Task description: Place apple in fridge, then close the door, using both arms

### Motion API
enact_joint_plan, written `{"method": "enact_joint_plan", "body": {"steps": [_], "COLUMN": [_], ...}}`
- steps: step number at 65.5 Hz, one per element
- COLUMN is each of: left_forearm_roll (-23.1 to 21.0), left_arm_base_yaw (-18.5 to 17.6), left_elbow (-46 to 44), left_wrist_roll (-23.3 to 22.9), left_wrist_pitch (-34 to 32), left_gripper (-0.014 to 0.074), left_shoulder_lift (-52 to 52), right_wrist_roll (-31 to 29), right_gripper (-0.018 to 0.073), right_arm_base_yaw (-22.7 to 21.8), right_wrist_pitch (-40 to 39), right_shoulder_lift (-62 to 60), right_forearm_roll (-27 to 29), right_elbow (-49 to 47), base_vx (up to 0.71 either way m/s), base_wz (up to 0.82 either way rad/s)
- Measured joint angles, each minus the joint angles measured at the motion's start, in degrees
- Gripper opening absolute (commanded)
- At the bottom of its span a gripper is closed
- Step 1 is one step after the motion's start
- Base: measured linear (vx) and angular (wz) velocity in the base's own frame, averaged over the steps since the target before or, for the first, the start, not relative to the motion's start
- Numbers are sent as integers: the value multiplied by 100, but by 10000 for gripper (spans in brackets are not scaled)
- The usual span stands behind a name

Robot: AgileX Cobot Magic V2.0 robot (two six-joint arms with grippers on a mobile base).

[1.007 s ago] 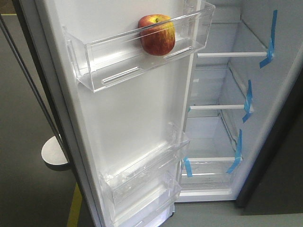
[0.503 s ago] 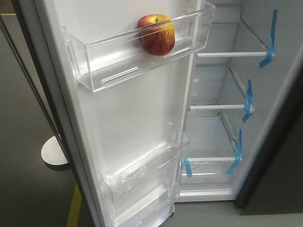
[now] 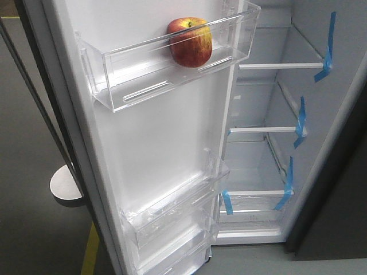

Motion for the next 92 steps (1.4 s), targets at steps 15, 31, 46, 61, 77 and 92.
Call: {"method": "enact_joint_plan", "body": {"steps": [15, 31, 46, 61, 77, 92], "left_forearm_roll": [215, 393, 445, 445, 445, 445], "left_arm_base_yaw": [0, 0, 0, 0, 0, 0], "left_elbow": [-311, -311, -311, -311, -939, -2070], "left_wrist_roll": [0, 17, 17, -8, -283, -284], "left_wrist_pitch": [-184, -331, -326, -615, -812, -436], "left_gripper": [13, 310, 713, 687, 575, 570], "left_shoulder_lift": [513, 544, 826, 967, 1675, 2898], "right_wrist_roll": [0, 0, 0, 0, 0, 0], "right_gripper": [474, 474, 474, 474, 474, 474], "right_arm_base_yaw": [0, 0, 0, 0, 0, 0], "right_wrist_pitch": [0, 0, 0, 0, 0, 0], "right_shoulder_lift": [0, 0, 0, 0, 0, 0], "right_forearm_roll": [0, 0, 0, 0, 0, 0], "right_elbow": [0, 0, 0, 0, 0, 0], "base_vx": [0, 0, 0, 0, 0, 0], "base_wz": [0, 0, 0, 0, 0, 0]}}
